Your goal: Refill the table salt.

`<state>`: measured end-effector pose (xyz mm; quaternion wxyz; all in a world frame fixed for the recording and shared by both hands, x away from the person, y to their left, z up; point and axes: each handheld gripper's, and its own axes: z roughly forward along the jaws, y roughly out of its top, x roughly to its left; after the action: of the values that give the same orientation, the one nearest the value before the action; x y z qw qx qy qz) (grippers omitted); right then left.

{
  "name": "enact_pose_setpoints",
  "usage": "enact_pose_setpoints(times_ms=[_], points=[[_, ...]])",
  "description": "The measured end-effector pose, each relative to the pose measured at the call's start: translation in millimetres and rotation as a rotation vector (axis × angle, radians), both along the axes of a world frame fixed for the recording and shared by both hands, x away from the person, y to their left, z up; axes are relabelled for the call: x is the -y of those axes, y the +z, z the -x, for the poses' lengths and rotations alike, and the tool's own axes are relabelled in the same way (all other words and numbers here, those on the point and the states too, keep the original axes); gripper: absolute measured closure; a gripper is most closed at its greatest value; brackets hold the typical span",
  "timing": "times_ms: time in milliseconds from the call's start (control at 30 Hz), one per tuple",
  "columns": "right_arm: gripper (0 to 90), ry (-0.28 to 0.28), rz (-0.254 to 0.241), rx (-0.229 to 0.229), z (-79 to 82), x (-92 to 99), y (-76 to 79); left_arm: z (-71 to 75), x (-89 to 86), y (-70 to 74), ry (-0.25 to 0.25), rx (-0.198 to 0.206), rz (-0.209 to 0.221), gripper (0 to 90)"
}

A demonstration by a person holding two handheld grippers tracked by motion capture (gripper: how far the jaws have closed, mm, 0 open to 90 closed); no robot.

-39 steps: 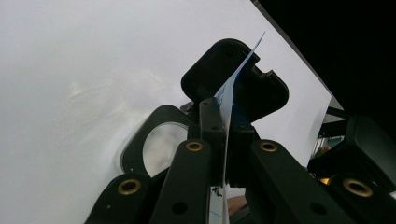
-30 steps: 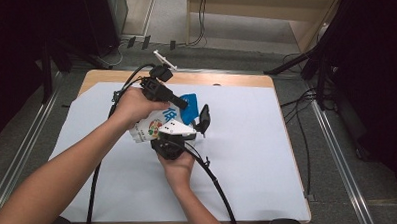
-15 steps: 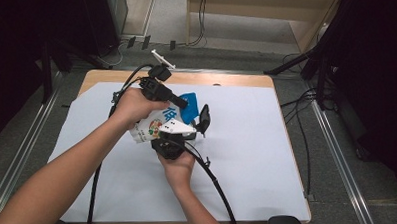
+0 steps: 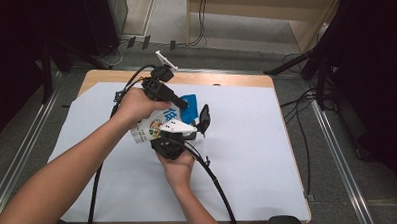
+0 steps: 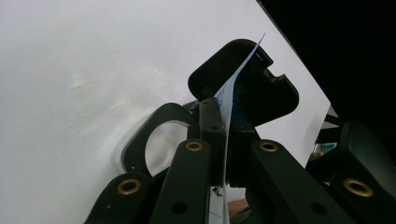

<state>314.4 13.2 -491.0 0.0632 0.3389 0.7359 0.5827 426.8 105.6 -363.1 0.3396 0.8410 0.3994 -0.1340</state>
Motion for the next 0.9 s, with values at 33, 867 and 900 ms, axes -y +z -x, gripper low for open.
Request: enact_pose_setpoints(times_ms=[33, 867, 900], points=[[90.0, -0.002, -0.003, 0.000, 0.1, -0.4, 0.0, 0.2, 0.3, 0.2, 0.000, -0.001, 0.001, 89.6], [90.0, -0.006, 0.023, 0.012, 0.2, -1.1, 1.1, 2.5, 2.0, 1.6, -0.007, 0.014, -0.007, 89.6], [90.0, -0.007, 0.023, 0.012, 0.3, -1.1, 1.4, 2.5, 1.9, 1.9, -0.009, 0.012, -0.007, 89.6]])
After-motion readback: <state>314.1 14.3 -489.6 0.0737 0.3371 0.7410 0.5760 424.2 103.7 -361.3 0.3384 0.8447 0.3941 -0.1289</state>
